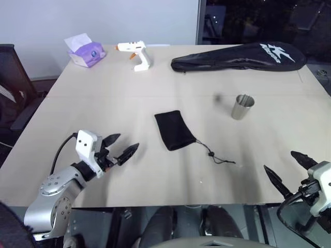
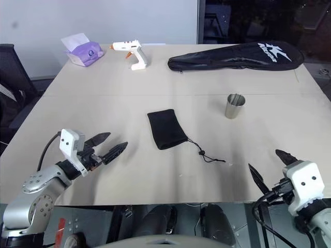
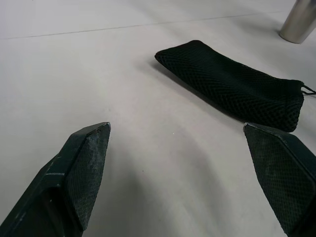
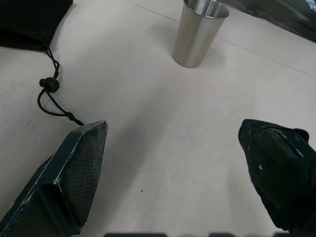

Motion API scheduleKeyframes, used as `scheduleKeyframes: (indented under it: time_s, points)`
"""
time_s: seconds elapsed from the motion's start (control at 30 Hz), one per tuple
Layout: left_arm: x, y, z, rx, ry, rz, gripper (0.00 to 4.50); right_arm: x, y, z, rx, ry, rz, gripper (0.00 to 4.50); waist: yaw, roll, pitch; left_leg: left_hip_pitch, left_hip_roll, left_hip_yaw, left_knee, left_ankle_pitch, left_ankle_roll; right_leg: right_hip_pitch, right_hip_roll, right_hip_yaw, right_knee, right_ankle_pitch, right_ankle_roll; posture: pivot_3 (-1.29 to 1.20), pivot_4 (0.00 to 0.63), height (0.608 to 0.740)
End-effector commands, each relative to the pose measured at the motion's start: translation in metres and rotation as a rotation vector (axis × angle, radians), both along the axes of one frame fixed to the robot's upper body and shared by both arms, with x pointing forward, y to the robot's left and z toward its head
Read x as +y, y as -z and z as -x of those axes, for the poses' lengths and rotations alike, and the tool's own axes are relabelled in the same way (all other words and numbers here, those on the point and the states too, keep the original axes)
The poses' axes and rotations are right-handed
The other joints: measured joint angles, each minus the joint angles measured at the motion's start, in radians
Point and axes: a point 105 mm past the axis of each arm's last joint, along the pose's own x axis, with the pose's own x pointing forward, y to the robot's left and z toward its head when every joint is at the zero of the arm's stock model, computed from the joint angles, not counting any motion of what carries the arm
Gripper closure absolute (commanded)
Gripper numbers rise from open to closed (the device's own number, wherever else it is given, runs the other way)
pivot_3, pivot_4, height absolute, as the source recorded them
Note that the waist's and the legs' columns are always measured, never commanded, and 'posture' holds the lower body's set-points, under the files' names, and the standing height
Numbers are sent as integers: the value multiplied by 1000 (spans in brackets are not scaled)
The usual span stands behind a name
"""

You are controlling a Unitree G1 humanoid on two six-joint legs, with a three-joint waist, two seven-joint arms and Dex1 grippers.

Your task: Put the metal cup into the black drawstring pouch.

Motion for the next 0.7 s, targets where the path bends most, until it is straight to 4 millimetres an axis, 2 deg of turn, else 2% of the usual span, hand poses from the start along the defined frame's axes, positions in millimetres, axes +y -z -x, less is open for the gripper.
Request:
scheduleKeyframes:
  time_s: [0.03,0.13,0.27,0.53,0.7]
  points:
    - [-13,-21,-10,-66,79,-55,34,8,-15,-3,-69,-28,0,0,2,0,0,0,0,0,0,0,0,0,0,0,0,0,0,0,150,740]
    - [-47,-35,-21,-52,289,-188,34,29,-28,-13,-113,-86,-38,0,18,-2,1,-1,0,-2,2,0,0,0,0,-2,0,0,0,0,150,740]
    - [-71,-36,-27,-63,428,-456,34,45,-28,-10,-82,-174,-24,0,15,1,0,-1,-1,-1,3,0,0,1,0,-2,0,1,-1,0,150,740]
    - [-124,-28,-44,-54,681,-610,34,67,-16,7,-5,-301,-41,0,13,1,0,-5,-2,-1,0,0,0,-3,0,-2,-1,1,0,0,150,740]
    - [-144,-23,-65,-104,716,-686,34,74,-12,9,-23,-295,-45,0,12,-1,1,-5,-2,-1,2,0,1,-3,1,-2,0,1,0,0,150,740]
